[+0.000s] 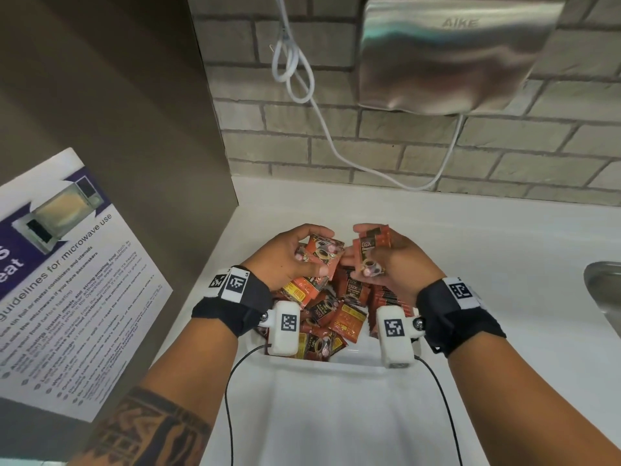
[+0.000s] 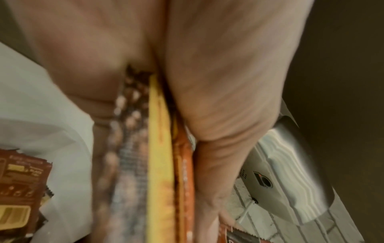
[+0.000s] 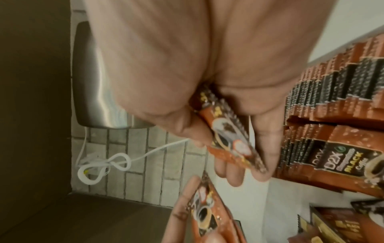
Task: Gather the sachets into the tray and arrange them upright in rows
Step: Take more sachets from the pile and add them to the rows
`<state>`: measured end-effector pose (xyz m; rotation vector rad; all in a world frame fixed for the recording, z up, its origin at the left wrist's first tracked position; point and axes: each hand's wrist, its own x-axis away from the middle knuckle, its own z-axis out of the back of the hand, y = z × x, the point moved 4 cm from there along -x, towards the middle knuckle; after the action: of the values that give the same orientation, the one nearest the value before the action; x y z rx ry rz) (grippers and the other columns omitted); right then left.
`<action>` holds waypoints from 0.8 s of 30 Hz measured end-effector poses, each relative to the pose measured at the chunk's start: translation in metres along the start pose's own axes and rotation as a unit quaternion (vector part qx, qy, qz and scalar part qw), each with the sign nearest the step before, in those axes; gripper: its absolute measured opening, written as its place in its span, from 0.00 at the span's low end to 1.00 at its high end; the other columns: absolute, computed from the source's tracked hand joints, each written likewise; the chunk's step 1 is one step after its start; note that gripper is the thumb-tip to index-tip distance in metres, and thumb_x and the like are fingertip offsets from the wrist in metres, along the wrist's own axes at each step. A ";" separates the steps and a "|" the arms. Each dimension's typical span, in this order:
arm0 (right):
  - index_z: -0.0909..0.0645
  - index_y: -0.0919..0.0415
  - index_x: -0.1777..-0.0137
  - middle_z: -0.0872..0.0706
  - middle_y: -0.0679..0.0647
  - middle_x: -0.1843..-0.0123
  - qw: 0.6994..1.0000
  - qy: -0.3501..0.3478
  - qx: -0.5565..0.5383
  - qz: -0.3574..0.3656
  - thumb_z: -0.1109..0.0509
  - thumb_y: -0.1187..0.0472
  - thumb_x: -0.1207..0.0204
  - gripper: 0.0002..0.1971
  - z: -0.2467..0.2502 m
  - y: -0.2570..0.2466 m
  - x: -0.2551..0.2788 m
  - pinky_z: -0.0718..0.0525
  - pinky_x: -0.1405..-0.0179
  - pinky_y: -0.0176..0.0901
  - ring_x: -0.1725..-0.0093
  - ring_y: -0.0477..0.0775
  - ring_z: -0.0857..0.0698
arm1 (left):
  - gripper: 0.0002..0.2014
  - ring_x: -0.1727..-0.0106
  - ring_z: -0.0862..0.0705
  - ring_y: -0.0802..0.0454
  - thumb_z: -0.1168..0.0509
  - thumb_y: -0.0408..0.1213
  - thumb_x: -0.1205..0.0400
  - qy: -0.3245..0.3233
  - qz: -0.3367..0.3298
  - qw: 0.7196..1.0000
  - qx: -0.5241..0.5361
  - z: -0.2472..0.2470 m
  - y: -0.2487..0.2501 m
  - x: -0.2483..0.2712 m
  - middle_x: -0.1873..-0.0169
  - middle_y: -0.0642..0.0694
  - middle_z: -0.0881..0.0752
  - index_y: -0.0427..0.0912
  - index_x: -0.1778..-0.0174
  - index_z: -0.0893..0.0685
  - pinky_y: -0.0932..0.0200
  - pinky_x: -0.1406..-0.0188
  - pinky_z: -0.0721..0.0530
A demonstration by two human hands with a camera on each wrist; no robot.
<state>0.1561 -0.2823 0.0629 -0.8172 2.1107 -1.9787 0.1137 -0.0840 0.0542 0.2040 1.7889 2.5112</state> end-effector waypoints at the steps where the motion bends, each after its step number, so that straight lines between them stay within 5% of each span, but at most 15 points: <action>1: 0.22 0.58 0.31 0.11 0.65 0.43 1.000 0.020 0.006 0.011 0.42 0.74 0.16 0.19 0.000 -0.002 -0.001 0.12 0.41 0.61 0.45 0.61 0.09 | 0.29 0.42 0.10 0.46 0.21 0.28 0.25 -0.001 0.000 1.000 -0.002 0.000 0.000 0.000 0.41 0.47 0.10 0.54 0.31 0.20 0.41 0.34 0.15; 3: 0.22 0.56 0.33 0.15 0.61 0.47 0.997 0.045 0.047 0.038 0.33 0.66 0.16 0.14 -0.002 -0.004 -0.003 0.10 0.45 0.57 0.51 0.56 0.11 | 0.29 0.42 0.10 0.46 0.21 0.29 0.25 -0.007 -0.002 1.000 -0.003 -0.002 0.001 0.000 0.41 0.47 0.10 0.56 0.31 0.20 0.40 0.35 0.15; 7: 0.20 0.54 0.37 0.10 0.56 0.50 0.984 0.007 0.166 0.064 0.18 0.60 0.28 0.21 -0.017 -0.003 -0.006 0.09 0.52 0.48 0.53 0.55 0.09 | 0.31 0.42 0.11 0.44 0.20 0.28 0.27 -0.043 -0.001 0.999 -0.003 -0.013 0.006 -0.001 0.41 0.46 0.10 0.54 0.30 0.20 0.40 0.34 0.15; 10: 0.17 0.58 0.39 0.08 0.58 0.52 0.981 0.014 0.178 0.074 0.17 0.62 0.30 0.20 -0.016 -0.004 -0.007 0.09 0.53 0.52 0.54 0.59 0.08 | 0.33 0.40 0.11 0.46 0.19 0.29 0.27 -0.048 -0.003 0.999 -0.009 -0.015 0.008 -0.001 0.37 0.49 0.11 0.52 0.28 0.21 0.45 0.34 0.15; 14: 0.16 0.56 0.39 0.07 0.60 0.51 0.989 0.033 0.133 0.056 0.18 0.62 0.28 0.19 -0.006 -0.001 -0.004 0.13 0.45 0.68 0.49 0.74 0.11 | 0.31 0.44 0.11 0.52 0.20 0.35 0.25 0.014 -0.013 0.999 -0.025 -0.004 0.008 0.000 0.45 0.51 0.10 0.57 0.28 0.22 0.52 0.37 0.14; 20: 0.19 0.59 0.34 0.11 0.66 0.41 0.994 -0.032 0.101 -0.025 0.20 0.71 0.29 0.24 -0.005 0.012 0.001 0.13 0.40 0.64 0.49 0.66 0.10 | 0.31 0.45 0.10 0.48 0.21 0.29 0.25 0.071 -0.032 0.997 0.004 0.008 0.012 -0.002 0.40 0.48 0.11 0.58 0.30 0.21 0.44 0.40 0.11; 24: 0.16 0.62 0.39 0.08 0.61 0.47 0.981 -0.124 0.138 -0.052 0.21 0.74 0.30 0.20 -0.020 0.018 0.007 0.11 0.48 0.53 0.49 0.61 0.09 | 0.32 0.48 0.09 0.48 0.21 0.28 0.26 0.055 -0.041 0.998 0.009 -0.001 0.022 -0.006 0.43 0.47 0.10 0.56 0.29 0.21 0.47 0.46 0.09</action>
<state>0.1356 -0.2681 0.0504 -1.0726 1.6432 -2.0350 0.1201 -0.0925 0.0738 -0.0091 1.8201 2.4948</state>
